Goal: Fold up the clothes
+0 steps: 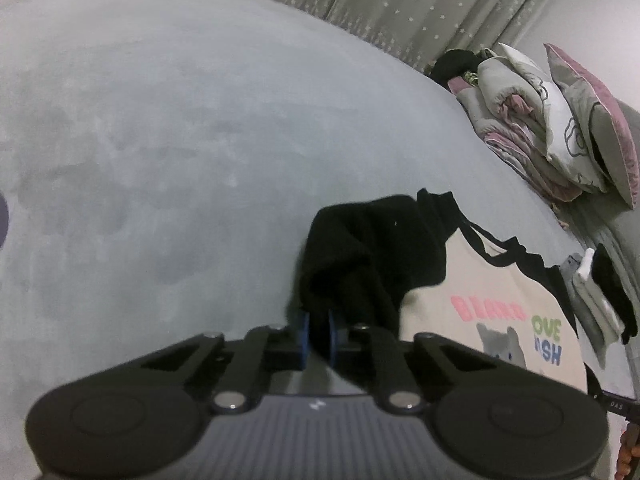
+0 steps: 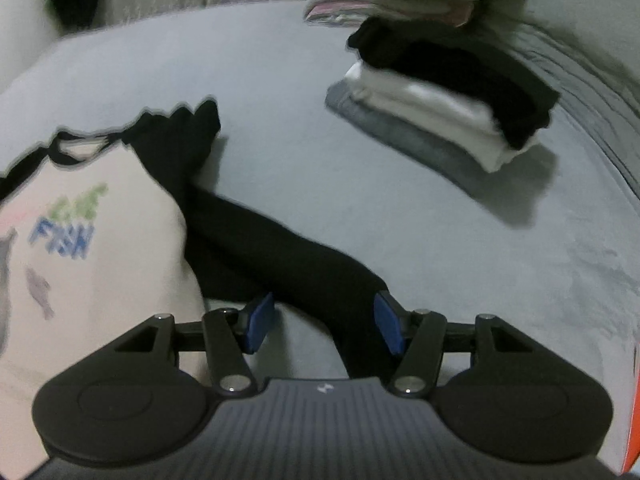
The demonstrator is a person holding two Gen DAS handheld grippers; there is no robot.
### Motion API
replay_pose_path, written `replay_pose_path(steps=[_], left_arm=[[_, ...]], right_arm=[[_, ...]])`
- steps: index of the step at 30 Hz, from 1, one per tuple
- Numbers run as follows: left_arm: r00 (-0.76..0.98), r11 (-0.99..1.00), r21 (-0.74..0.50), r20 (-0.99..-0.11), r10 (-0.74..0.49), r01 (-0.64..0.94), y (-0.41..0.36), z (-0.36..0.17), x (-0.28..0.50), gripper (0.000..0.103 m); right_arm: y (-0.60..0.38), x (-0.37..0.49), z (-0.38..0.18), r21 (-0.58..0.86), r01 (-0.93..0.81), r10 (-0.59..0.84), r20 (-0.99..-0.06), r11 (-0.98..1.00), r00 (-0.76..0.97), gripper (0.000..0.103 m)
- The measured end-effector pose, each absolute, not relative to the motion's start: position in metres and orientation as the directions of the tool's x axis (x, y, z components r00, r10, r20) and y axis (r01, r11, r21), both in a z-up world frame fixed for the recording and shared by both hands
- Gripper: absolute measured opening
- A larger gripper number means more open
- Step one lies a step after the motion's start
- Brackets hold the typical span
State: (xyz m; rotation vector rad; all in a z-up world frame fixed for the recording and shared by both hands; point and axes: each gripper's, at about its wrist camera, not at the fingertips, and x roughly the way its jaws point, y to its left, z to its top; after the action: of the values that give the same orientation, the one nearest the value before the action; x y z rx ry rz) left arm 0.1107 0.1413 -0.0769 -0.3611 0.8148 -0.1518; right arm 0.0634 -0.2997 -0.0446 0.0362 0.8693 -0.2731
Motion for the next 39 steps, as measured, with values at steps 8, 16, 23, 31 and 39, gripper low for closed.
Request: replay_pose_path(steps=[8, 16, 23, 31, 39], left_arm=[[0.750, 0.970, -0.242, -0.640, -0.165, 0.007, 0.133, -0.057, 0.124, 0.006], [0.805, 0.990, -0.126, -0.593, -0.029, -0.057, 0.135, -0.042, 0.132, 0.004], [0.800, 0.996, -0.053, -0.600, 0.022, -0.068, 0.128, -0.050, 0.135, 0.004], [0.768, 0.998, -0.056, -0.640, -0.015, -0.028, 0.132, -0.055, 0.126, 0.010], [0.751, 0.985, -0.168, -0.647, -0.133, 0.030, 0.145, -0.030, 0.088, 0.038]], right_arm=[[-0.293, 0.079, -0.048, -0.161, 0.192, -0.248, -0.728, 0.968, 0.639, 0.011], [-0.328, 0.077, -0.029, -0.117, 0.382, -0.362, -0.648, 0.917, 0.670, 0.010], [-0.363, 0.058, -0.017, -0.210, 0.607, -0.616, -0.504, 0.767, 0.605, 0.010], [-0.417, 0.021, -0.018, -0.186, 0.743, -0.715, -0.493, 0.643, 0.495, 0.010], [-0.447, 0.001, -0.033, -0.160, 0.749, -0.691, -0.543, 0.643, 0.477, 0.010]])
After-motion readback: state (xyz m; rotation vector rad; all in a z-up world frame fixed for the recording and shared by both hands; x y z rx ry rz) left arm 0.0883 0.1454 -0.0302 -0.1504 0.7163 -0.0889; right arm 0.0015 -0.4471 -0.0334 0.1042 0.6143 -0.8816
